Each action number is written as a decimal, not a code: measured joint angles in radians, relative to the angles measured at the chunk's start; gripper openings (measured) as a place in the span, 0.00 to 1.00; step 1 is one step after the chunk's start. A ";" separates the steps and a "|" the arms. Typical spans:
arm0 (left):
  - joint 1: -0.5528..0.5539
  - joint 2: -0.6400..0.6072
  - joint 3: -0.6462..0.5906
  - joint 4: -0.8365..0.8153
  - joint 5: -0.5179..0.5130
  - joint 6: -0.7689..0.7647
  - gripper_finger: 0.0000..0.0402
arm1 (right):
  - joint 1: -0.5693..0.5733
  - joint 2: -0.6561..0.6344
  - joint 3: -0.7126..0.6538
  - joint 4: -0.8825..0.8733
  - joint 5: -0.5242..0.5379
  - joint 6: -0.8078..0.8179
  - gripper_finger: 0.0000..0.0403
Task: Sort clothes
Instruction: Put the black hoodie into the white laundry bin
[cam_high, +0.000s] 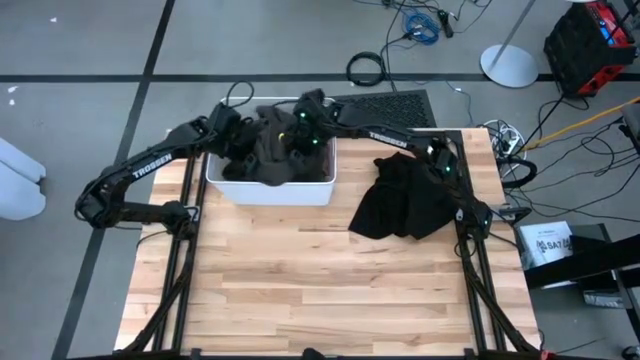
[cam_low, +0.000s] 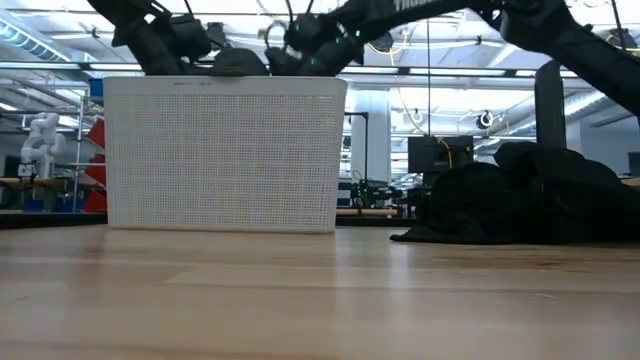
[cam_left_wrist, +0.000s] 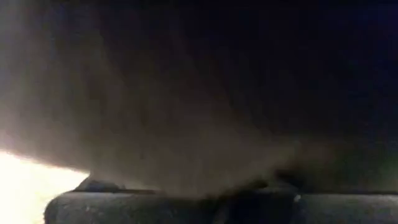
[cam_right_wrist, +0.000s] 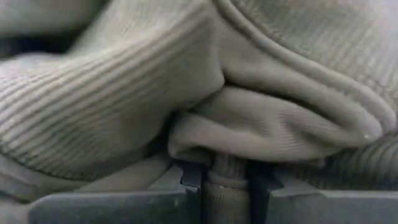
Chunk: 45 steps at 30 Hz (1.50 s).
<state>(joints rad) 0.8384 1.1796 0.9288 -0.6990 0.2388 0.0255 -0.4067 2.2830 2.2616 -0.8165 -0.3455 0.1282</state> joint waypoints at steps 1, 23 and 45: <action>0.000 0.003 -0.002 -0.005 -0.004 0.007 0.04 | -0.006 0.012 0.000 -0.030 -0.027 0.017 0.12; -0.058 0.299 0.001 0.030 0.025 -0.047 0.04 | -0.083 0.097 0.000 -0.252 -0.043 0.059 0.12; -0.214 0.109 0.110 -0.168 -0.246 0.074 0.12 | -0.065 0.028 0.087 -0.332 -0.040 -0.114 0.54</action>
<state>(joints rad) 0.6239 1.2889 1.0393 -0.8665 -0.0067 0.0991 -0.4713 2.3108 2.3486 -1.1484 -0.3859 0.0139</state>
